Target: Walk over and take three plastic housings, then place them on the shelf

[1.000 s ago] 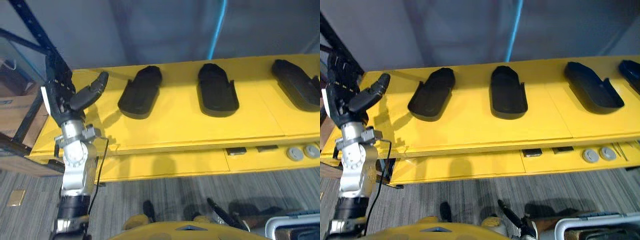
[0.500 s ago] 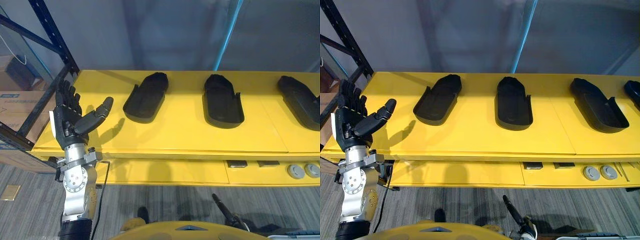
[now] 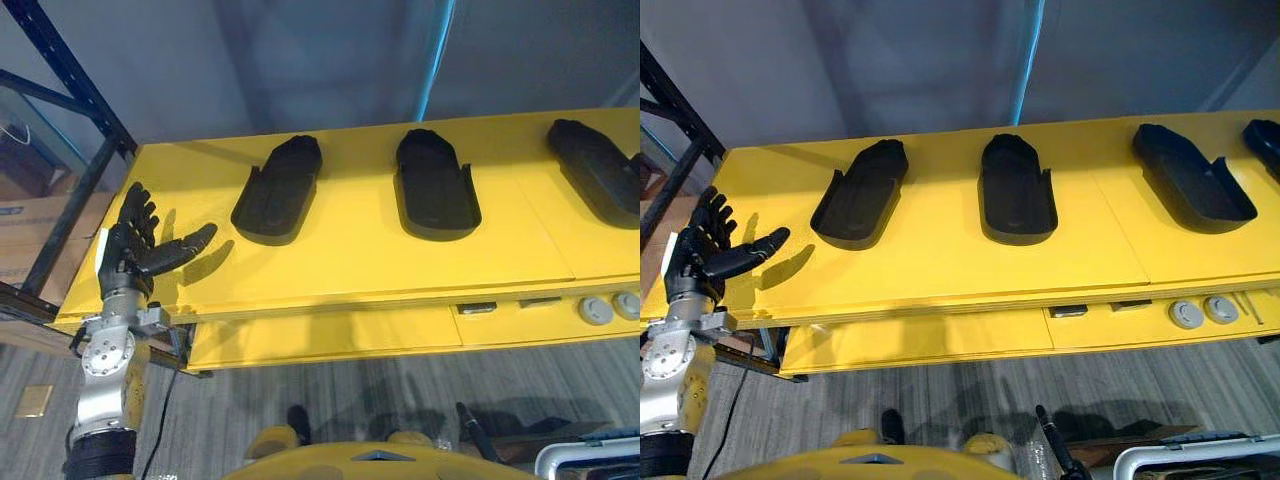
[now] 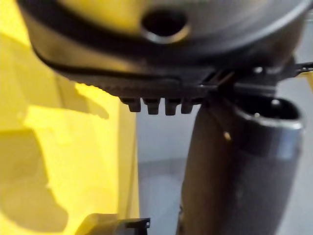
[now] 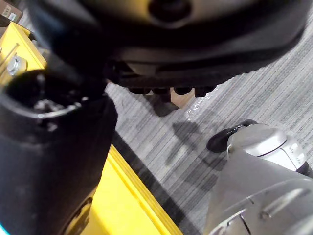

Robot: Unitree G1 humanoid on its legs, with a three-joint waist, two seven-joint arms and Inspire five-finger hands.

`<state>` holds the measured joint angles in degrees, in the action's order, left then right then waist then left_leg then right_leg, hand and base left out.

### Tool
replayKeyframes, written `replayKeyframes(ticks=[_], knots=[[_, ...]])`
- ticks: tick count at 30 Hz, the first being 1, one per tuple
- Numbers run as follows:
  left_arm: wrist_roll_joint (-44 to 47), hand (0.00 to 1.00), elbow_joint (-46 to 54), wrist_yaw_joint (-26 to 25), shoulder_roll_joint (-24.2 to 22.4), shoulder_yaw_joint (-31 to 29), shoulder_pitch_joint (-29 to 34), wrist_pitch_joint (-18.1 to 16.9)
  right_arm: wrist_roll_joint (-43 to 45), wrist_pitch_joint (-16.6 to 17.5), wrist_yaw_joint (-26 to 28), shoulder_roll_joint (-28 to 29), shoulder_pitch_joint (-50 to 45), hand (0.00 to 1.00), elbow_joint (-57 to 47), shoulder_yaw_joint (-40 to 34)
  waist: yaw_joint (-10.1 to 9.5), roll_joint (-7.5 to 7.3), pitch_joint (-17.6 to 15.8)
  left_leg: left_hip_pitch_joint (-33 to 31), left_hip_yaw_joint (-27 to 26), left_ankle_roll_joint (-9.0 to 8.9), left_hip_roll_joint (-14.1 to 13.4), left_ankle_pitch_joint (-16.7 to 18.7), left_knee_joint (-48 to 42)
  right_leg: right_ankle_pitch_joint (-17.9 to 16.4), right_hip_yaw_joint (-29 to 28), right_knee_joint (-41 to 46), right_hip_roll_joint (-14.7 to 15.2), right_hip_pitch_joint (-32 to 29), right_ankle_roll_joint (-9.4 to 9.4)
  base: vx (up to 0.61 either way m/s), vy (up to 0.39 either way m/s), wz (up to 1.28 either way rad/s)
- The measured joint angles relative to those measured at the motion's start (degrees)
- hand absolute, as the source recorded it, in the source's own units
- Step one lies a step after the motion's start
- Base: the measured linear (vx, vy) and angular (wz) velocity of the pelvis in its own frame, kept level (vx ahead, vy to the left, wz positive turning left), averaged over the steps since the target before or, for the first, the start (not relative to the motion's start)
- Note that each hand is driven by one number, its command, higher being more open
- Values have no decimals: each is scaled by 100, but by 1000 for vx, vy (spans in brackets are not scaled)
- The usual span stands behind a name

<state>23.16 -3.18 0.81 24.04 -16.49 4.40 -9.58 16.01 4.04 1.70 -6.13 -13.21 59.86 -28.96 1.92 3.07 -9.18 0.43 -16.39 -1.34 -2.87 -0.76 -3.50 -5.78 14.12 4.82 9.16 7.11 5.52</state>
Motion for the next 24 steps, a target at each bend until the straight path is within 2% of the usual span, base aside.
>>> replayKeyframes(ticks=[2, 8, 10, 14, 17, 22, 24], knots=[[311, 100, -85, 245, 194, -47, -114, -1, -3, -20, 31, 1, -9, 100, 0, -107, 9, 35, 23, 3, -4, 3, -5, -2, -8, -6, -8, 2, 9, -3, -2, -51, 8, -3], [976, 100, -190, 1007, 299, -62, -249, 66, -225, -85, 73, -3, -7, 100, 2, -256, 26, 28, 10, -61, -58, 27, 27, -23, 63, 15, -50, 4, 51, -123, 26, -8, 7, -2], [1065, 100, -196, 1105, 299, -59, -333, 114, -224, -90, 88, -5, 28, 100, 3, -261, 69, 35, -23, -235, -50, 38, 31, -22, -6, 32, -49, 43, 40, -278, 42, 2, 11, 6], [1415, 100, -433, 1195, 300, 12, -875, 129, -219, -84, 158, -23, 213, 100, -2, -261, 123, 22, -403, -550, -28, 97, 38, -53, -140, 41, -55, 227, 63, -589, 46, -22, 22, 6], [1551, 100, -536, 1201, 301, 79, -1124, 127, -207, -3, 156, -24, 318, 100, -5, -246, 138, 4, -566, -733, -44, 122, 51, -71, -185, 48, -98, 321, 63, -778, 38, 0, 0, 0], [1717, 100, -557, 1272, 406, 276, -1492, 84, 22, 204, 412, -78, 484, 100, -411, 188, 142, -8, -973, -1020, -55, 169, 30, -107, -243, 24, -148, 524, 62, -1142, 2, 0, 0, 0], [1724, 100, -578, 1319, 443, 298, -1584, 83, 27, 220, 464, -107, 540, 100, -478, 366, 132, -25, -1041, -1048, -56, 172, 30, -110, -243, 11, -153, 556, 64, -1185, -13, 1, -2, 2]])
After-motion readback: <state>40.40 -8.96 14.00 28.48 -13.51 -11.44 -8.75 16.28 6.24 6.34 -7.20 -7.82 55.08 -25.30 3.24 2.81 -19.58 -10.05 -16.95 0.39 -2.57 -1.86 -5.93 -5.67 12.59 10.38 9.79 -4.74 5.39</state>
